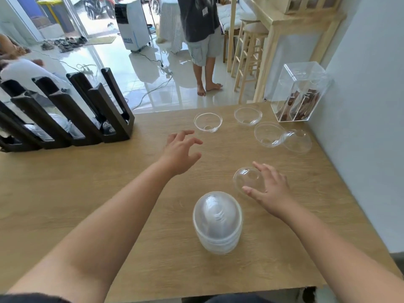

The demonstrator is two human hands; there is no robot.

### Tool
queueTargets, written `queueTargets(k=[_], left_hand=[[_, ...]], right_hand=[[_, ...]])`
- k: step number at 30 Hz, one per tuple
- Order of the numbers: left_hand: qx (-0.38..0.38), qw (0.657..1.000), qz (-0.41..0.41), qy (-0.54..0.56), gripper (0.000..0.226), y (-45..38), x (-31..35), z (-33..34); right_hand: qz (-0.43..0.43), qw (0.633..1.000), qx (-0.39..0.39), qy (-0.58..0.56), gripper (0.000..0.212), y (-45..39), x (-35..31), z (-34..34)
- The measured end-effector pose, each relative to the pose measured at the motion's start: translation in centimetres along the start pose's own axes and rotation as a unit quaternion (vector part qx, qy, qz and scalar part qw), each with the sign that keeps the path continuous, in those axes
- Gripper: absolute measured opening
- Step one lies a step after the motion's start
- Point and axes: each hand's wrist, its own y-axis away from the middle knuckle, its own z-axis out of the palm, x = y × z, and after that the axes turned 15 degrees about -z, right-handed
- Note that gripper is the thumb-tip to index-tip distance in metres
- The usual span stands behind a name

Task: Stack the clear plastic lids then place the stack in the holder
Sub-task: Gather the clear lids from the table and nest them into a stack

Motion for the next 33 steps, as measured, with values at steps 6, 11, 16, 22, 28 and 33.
queueTargets(k=[6, 11, 16, 22, 28, 33], left_hand=[[-0.039, 0.988, 0.015, -0.146, 0.044, -5.9, 2.7, 1.6], [-0.031, 0.988, 0.010, -0.153, 0.049, -9.3, 2.6, 2.8], [0.009, 0.997, 0.070, -0.022, 0.051, -9.4, 4.0, 3.8], [-0.098, 0.751, -0.131, 0.640, 0.045, -3.6, 3.2, 3.7], [-0.099, 0.644, -0.254, 0.714, 0.055, 3.8, -1.3, 4.9], [-0.095, 0.838, -0.223, 0.488, 0.093, 7.5, -5.0, 4.8]], right_hand=[[0.003, 1.000, 0.020, 0.011, 0.104, -0.9, 1.6, 3.2], [0.011, 0.998, 0.063, 0.000, 0.090, -1.8, 1.0, 3.1], [0.011, 0.993, 0.112, -0.035, 0.092, -0.7, 2.7, 2.9], [-0.003, 0.989, 0.144, -0.033, 0.089, -0.8, 3.2, 2.4], [0.026, 0.975, 0.174, -0.134, 0.085, 0.3, 2.4, 1.7], [-0.023, 0.914, 0.177, -0.365, 0.075, 2.4, -2.2, -1.4]])
